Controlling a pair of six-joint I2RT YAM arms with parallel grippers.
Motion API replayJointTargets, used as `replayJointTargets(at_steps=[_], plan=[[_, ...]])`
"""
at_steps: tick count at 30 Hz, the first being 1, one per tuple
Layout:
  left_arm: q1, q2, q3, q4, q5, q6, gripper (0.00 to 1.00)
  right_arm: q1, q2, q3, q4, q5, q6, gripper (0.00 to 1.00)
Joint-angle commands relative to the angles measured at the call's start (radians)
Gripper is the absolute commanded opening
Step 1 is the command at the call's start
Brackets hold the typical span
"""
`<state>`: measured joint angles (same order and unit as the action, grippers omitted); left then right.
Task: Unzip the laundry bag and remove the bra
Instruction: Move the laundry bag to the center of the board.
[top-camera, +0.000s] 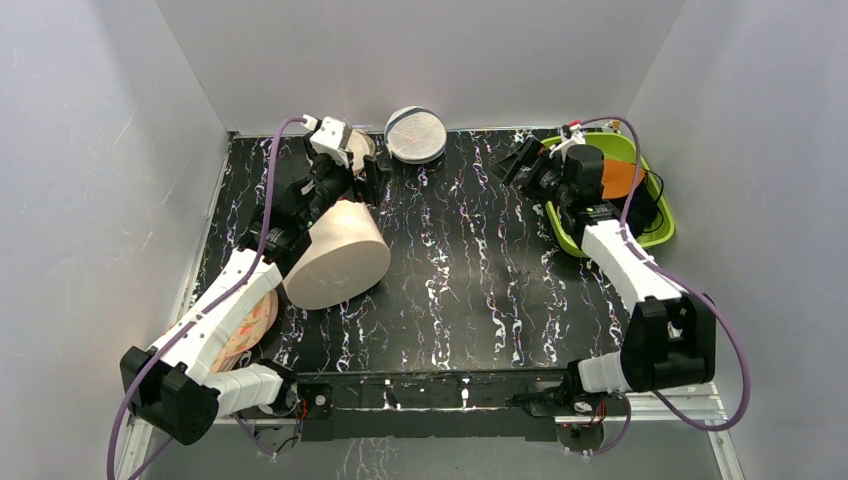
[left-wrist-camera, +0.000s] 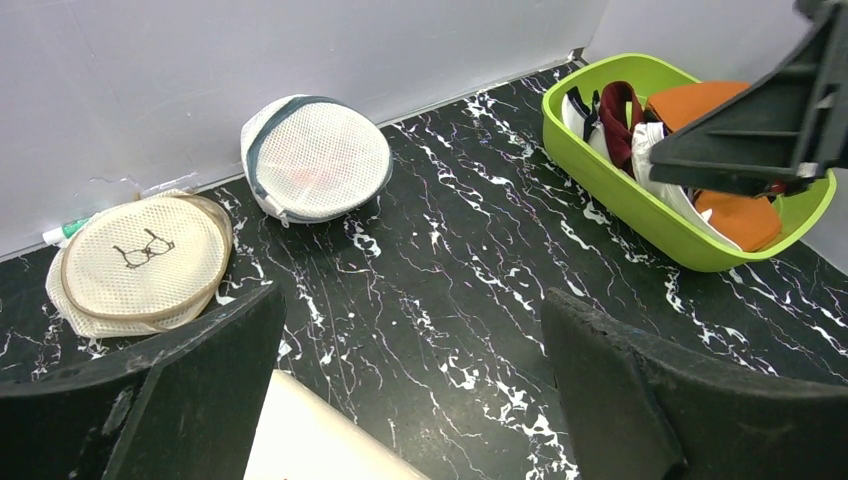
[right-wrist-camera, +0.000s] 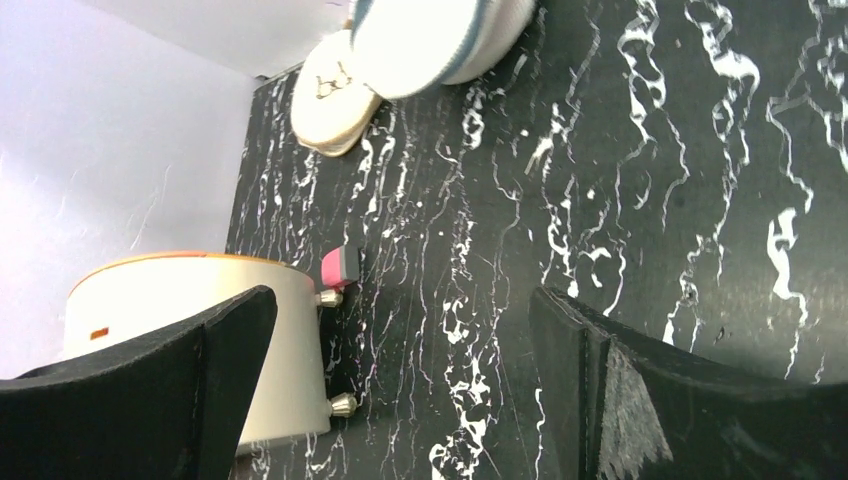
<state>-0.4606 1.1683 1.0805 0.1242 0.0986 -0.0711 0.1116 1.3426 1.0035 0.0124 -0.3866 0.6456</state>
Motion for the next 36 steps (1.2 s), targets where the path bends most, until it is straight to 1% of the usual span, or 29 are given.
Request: replayJointTargets(at_steps=[1, 6, 9, 11, 16, 22, 25, 31, 34, 36], plan=[[-0.005, 0.003, 0.007, 0.030, 0.028, -0.006, 0.98, 0.028, 0.065, 0.042, 0.065, 0.082, 0.114, 0.98], [-0.005, 0.020, 0.012, 0.027, 0.041, -0.010, 0.98, 0.108, 0.199, 0.118, 0.081, 0.175, 0.118, 0.98], [-0.006, 0.024, 0.015, 0.028, 0.052, -0.014, 0.98, 0.158, 0.299, 0.199, 0.087, 0.263, 0.099, 0.98], [-0.006, 0.022, 0.015, 0.028, 0.053, -0.014, 0.98, 0.170, 0.380, 0.248, 0.099, 0.283, 0.104, 0.98], [-0.006, 0.019, 0.014, 0.029, 0.053, -0.012, 0.98, 0.172, 0.571, 0.374, 0.171, 0.258, 0.133, 0.98], [-0.004, 0.028, 0.016, 0.033, 0.068, -0.012, 0.98, 0.173, 0.771, 0.563, 0.198, 0.238, 0.176, 0.98], [-0.003, 0.036, 0.015, 0.036, 0.073, -0.015, 0.98, 0.176, 0.856, 0.634, 0.233, 0.224, 0.214, 0.98], [0.003, 0.048, 0.015, 0.039, 0.083, -0.019, 0.98, 0.191, 1.000, 0.784, 0.255, 0.269, 0.329, 0.98], [0.005, 0.057, 0.015, 0.040, 0.085, -0.023, 0.98, 0.198, 1.069, 0.862, 0.275, 0.262, 0.378, 0.95], [0.005, 0.064, 0.015, 0.041, 0.088, -0.025, 0.98, 0.204, 1.119, 0.909, 0.276, 0.256, 0.413, 0.89]])
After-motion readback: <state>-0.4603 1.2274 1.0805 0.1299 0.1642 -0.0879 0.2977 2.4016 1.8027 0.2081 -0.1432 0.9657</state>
